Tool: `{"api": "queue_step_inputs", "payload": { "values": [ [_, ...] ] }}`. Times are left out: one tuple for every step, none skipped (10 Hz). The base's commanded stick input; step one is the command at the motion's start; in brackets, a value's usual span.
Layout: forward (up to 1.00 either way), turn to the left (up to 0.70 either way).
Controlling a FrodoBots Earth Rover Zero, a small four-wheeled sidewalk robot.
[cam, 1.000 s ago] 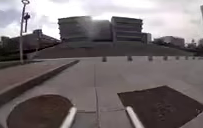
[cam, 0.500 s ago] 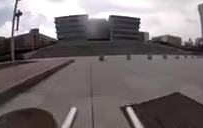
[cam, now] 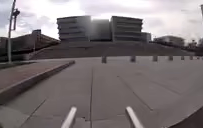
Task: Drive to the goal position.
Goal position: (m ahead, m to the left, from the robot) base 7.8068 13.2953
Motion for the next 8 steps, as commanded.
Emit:
{"api": "queue_step_inputs", "payload": {
  "values": [
    [1.00, 0.00],
    [1.00, 0.00],
    [1.00, 0.00],
    [1.00, 0.00],
    [1.00, 0.00],
    [1.00, 0.00],
    [1.00, 0.00],
    [1.00, 0.00]
  ]
}}
